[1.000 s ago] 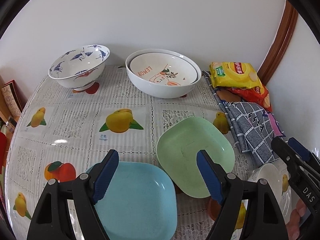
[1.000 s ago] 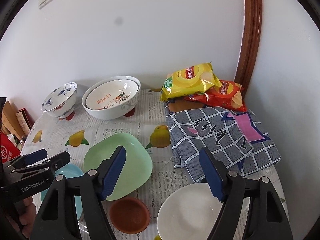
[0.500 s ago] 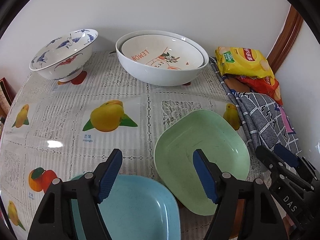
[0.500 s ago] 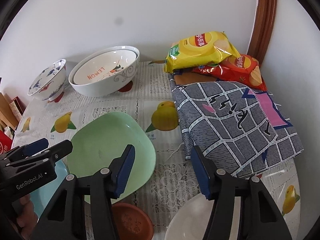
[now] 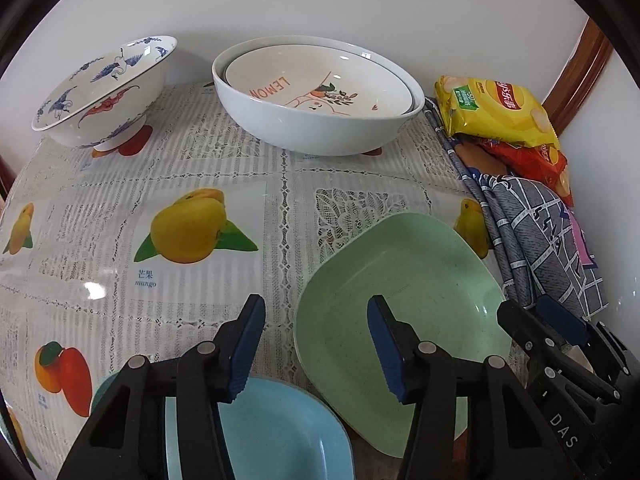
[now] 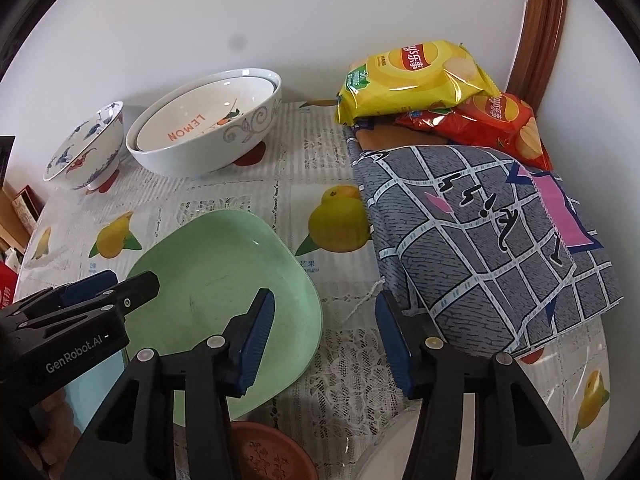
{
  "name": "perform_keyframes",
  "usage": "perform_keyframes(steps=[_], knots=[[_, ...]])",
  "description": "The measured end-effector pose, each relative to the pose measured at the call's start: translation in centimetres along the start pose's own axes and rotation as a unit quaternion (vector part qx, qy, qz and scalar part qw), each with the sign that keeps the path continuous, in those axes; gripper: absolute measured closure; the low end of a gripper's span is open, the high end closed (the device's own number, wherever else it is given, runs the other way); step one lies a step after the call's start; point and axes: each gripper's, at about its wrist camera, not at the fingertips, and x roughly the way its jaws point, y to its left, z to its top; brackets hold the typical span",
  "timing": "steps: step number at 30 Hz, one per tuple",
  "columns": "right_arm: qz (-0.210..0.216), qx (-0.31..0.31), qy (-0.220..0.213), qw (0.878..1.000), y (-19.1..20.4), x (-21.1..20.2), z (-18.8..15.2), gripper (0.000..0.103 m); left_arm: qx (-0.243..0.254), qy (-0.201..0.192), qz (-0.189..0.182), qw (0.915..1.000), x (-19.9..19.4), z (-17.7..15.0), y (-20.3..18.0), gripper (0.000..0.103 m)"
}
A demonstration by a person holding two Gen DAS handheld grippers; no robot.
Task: Organize plates and bowls
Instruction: 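Close the left gripper on the green plate rim while the right gripper closes beside it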
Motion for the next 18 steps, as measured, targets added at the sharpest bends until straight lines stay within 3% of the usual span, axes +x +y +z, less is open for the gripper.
perform_keyframes(steps=[10, 18], knots=[[-0.016, 0.0, 0.032, 0.999, 0.1, 1.7, -0.2, 0.067, 0.01, 0.018, 0.006, 0.9998, 1.6, 0.3, -0.7, 0.073], [-0.012, 0.003, 0.045, 0.999, 0.3, 2.3, -0.3, 0.093, 0.013, 0.016, 0.008, 0.9998, 2.2, 0.3, -0.6, 0.092]])
